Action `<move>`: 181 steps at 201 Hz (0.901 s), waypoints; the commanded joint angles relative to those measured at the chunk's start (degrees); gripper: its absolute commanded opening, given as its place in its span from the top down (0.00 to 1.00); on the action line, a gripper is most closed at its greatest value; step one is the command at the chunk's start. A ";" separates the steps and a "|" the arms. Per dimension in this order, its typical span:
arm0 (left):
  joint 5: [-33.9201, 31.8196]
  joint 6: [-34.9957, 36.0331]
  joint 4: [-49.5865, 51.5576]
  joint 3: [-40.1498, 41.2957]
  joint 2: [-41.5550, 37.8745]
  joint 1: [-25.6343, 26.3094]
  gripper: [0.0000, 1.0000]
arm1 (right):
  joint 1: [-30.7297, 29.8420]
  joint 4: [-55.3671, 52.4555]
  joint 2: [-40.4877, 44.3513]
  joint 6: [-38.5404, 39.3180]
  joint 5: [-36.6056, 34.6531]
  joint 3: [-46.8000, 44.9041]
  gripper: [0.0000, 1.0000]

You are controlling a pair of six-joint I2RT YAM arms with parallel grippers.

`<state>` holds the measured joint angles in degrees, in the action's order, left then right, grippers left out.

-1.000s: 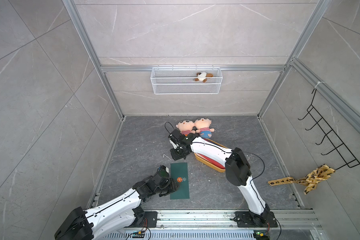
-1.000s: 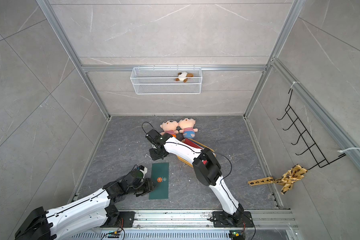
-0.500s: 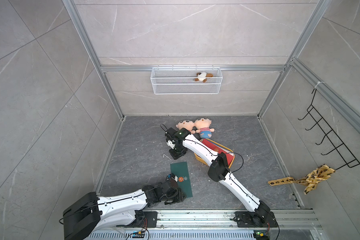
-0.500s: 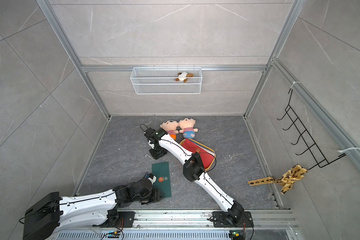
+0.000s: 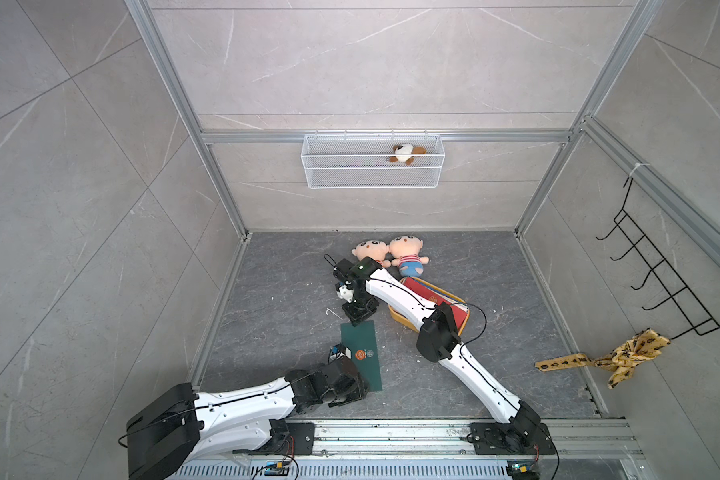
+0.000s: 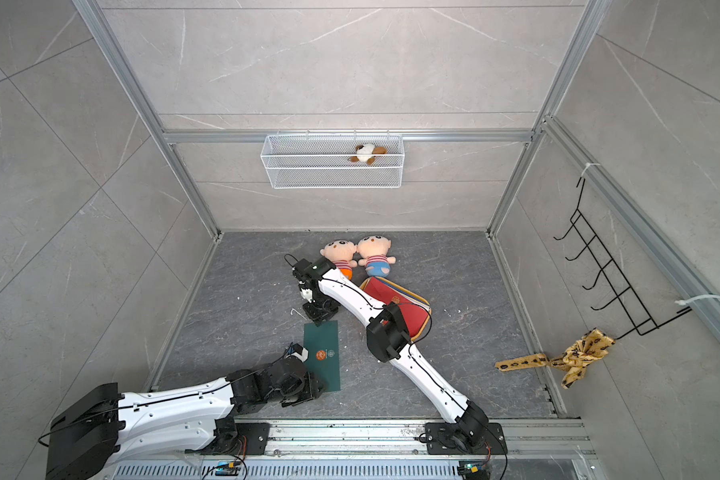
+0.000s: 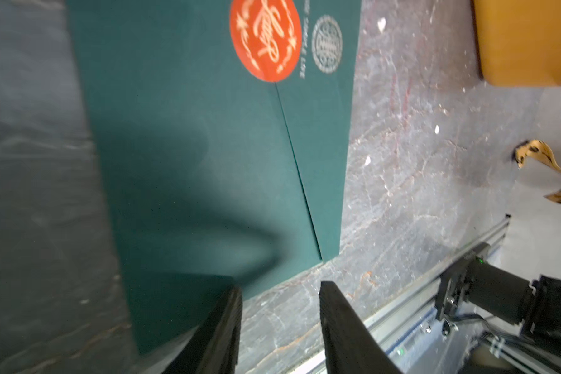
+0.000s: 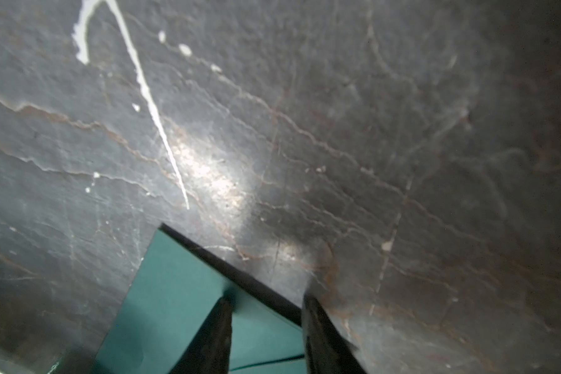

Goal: Put the sealed envelopes into the storage box
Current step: Pick up the envelope from the center of the board.

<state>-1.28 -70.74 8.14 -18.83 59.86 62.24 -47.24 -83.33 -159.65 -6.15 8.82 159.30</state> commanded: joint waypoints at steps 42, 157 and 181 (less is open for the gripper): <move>-12.50 3.36 18.04 -2.82 -0.40 -12.49 0.49 | 1.67 -0.96 2.45 -0.05 5.07 -0.45 0.60; -17.47 5.07 26.87 -8.55 -13.49 -24.27 0.33 | 2.77 0.01 9.18 -2.21 7.18 -0.74 0.61; -16.34 3.45 28.02 -8.12 -19.08 -24.34 0.31 | 2.77 -2.54 10.21 -3.28 2.41 9.40 0.61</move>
<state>-16.53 -65.14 32.12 -25.78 44.93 38.20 -44.49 -83.29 -153.82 -7.51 16.27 159.96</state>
